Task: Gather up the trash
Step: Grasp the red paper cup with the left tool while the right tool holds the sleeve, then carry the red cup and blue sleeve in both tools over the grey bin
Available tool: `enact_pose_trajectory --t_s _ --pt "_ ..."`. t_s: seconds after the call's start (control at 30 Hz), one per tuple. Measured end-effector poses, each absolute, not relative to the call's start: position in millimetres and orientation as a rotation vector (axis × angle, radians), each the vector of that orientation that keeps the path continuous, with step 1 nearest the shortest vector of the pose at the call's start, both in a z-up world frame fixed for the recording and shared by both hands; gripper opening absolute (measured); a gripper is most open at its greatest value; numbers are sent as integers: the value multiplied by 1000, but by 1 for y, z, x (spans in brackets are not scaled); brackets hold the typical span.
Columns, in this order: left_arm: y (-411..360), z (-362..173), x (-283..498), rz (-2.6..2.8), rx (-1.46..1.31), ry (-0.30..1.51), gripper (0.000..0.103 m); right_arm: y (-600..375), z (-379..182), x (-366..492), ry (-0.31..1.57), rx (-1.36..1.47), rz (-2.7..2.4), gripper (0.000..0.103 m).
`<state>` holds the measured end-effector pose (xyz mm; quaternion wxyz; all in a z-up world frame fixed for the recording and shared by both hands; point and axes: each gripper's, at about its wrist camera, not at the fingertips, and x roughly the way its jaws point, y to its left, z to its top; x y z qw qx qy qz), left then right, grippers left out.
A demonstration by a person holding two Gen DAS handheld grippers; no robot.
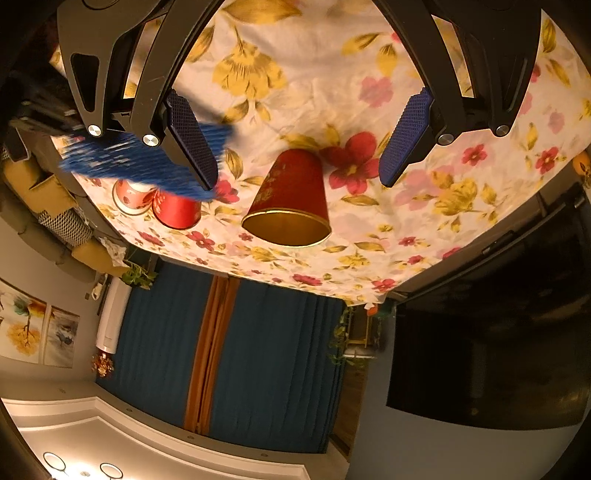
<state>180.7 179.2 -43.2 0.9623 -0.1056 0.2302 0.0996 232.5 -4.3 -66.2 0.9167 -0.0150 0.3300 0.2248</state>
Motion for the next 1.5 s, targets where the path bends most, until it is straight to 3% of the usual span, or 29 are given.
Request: enact_pose_trajectory --t_s 0.87,1.0,1.13,1.5 --pt "175 -71 281 241 -179 597 92 -45 -42 236 585 73 426 6" --pt "176 -71 282 221 -189 593 76 -45 -44 238 594 77 423 6" --pt "176 -71 281 207 -200 590 71 -45 -44 237 599 75 421 6" --pt "160 -49 252 183 -168 534 70 -57 -34 229 569 84 409 6"
